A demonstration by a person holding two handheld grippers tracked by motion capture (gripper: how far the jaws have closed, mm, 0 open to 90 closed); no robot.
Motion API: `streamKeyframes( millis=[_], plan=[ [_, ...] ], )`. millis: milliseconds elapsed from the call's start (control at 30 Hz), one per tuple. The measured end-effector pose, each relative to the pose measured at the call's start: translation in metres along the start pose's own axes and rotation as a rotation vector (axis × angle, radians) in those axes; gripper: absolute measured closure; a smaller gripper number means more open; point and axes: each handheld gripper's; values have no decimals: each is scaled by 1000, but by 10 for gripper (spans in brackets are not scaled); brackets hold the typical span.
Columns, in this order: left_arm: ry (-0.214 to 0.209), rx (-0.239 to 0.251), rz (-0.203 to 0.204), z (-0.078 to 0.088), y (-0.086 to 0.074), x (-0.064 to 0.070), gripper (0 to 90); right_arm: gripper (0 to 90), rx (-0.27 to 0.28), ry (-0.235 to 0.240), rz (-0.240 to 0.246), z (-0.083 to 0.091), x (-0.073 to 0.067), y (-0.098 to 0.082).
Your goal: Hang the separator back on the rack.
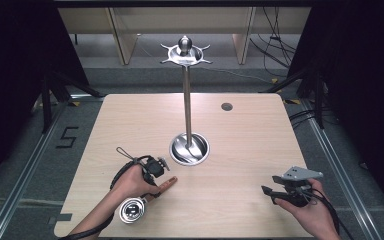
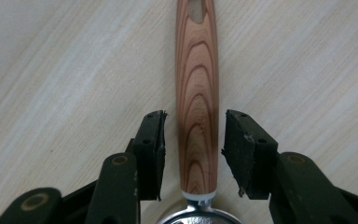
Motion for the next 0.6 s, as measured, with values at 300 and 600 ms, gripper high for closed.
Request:
streamKeyframes(
  millis=[300,600],
  plan=[
    [5,-34,-29,-7,4,-1,611,441,5,-5,10,-2,0,0],
    [14,-37,-47,-13,6,2,646,441,6,-5,8,-2,0,0]
  ],
)
Point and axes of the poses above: each handheld gripper's, and its own axes: z roughly backward along the jaws, y roughly out of its top, x roughly to its right, and after that the axes turned 8 degrees about -x, right-handed
